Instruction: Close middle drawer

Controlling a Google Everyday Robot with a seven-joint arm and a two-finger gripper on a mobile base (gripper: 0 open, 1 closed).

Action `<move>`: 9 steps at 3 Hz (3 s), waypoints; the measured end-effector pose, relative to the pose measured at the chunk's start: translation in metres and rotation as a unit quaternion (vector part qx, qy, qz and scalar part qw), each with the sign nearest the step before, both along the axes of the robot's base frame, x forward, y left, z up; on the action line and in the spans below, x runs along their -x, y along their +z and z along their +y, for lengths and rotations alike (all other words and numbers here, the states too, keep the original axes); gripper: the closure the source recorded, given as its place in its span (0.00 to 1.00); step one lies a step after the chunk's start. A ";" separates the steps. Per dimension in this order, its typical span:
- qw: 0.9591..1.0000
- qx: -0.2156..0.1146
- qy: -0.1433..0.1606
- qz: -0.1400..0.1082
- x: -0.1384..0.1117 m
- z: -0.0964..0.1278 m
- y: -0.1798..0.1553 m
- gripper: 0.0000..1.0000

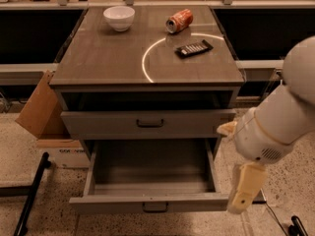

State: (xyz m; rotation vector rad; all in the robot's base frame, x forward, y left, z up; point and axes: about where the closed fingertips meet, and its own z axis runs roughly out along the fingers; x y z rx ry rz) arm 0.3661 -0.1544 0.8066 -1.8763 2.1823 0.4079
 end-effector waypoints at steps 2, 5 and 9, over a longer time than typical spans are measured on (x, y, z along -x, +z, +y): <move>0.998 -0.040 0.036 0.011 0.017 0.049 -0.121 0.00; 0.998 -0.048 0.036 0.023 0.003 0.025 -0.215 0.39; 0.999 0.034 0.014 0.034 -0.038 0.001 -0.376 1.00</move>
Offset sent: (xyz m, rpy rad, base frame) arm -0.0346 0.0797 -0.2075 0.1465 0.0829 0.1200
